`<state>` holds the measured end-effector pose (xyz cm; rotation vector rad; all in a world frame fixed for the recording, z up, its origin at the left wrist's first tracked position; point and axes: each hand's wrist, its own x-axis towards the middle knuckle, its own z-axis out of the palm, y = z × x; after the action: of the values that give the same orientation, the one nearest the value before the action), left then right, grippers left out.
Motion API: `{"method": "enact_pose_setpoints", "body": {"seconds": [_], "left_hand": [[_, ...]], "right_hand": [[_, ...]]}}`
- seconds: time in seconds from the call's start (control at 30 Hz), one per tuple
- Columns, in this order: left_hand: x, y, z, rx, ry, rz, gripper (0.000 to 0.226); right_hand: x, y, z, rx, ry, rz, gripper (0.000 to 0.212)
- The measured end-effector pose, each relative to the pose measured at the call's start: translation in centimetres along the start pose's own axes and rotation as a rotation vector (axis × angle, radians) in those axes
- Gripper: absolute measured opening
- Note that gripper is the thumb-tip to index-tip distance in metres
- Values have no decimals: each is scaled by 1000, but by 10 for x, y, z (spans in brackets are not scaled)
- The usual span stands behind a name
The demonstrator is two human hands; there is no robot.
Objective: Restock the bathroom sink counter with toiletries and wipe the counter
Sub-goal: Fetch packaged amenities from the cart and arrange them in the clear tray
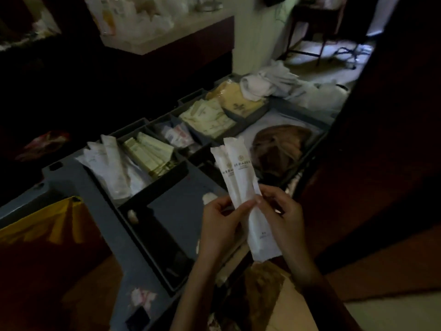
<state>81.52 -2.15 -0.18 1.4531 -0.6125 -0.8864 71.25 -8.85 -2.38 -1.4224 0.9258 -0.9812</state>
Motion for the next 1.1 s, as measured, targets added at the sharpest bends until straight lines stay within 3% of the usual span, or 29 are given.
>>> {"method": "enact_pose_setpoints", "body": {"seconds": [0.27, 0.4, 0.53, 0.7, 0.83, 0.97, 1.1], "left_hand": [[-75, -24, 89, 68, -411, -186, 15], [-136, -40, 147, 160, -649, -224, 17], [-188, -54, 200, 202, -788, -270, 25], [-244, -65, 261, 188, -903, -287, 9], [-290, -68, 306, 222, -1110, -316, 4], [-329, -81, 340, 413, -1388, -198, 12], [-356, -96, 368, 456, -1468, -162, 15]], "right_hand": [[-89, -6, -133, 135, 132, 194, 22], [-148, -17, -199, 188, 231, 206, 20], [-205, -23, -259, 139, 354, 189, 27], [-274, -29, -319, 166, 621, 154, 28], [-329, -34, -356, 176, 861, 128, 17], [-374, -35, -384, 187, 1090, 102, 18], [-403, -33, -400, 182, 1221, 92, 20]]}}
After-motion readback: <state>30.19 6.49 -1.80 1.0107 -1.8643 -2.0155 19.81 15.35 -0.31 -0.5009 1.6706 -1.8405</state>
